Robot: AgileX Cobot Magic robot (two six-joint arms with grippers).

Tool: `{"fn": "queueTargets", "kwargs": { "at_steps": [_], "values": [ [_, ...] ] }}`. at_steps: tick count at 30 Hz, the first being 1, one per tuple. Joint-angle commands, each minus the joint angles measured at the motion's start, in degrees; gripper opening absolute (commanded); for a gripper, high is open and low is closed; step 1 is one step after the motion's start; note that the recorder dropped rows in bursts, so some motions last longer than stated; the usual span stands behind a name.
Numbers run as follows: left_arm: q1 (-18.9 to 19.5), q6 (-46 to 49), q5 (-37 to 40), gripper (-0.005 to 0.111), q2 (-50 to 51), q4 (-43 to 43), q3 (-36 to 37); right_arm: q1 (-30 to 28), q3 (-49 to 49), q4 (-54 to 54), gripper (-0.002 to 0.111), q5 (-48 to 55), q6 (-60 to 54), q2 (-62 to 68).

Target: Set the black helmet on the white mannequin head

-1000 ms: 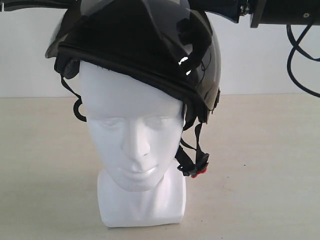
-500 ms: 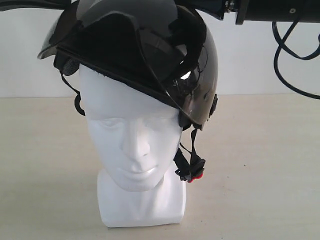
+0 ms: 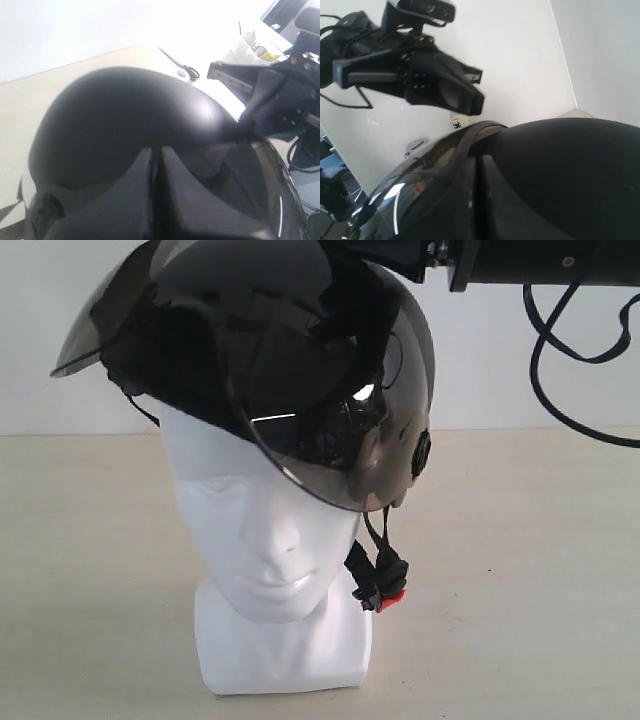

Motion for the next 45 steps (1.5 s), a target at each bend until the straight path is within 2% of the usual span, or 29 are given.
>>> {"fn": "queueTargets", "kwargs": {
  "at_steps": [1,5,12,26,36,45],
  "values": [
    [-0.5,0.9,1.2,0.004,5.3,-1.2,-8.1,1.4,0.7,-8.6,0.000,2.8,0.1,0.4],
    [-0.5,0.9,5.0,0.004,9.4,-2.0,-14.0,1.4,0.7,-8.7,0.000,2.8,0.3,0.4],
    [-2.0,0.9,5.0,0.004,11.0,-1.6,-14.6,1.4,0.7,-9.9,0.000,2.8,1.7,0.4],
    [-9.9,-4.9,5.0,0.004,11.0,12.4,-14.4,1.4,0.8,-10.1,0.000,2.8,1.5,0.4],
    [-9.9,-7.1,5.0,0.004,6.9,17.9,-10.2,1.2,0.8,-10.1,0.000,2.8,1.5,0.4],
    [-9.9,-7.5,5.0,0.004,0.7,17.9,-0.4,1.2,0.8,-10.2,0.000,2.8,2.3,0.4]
  ]
}}
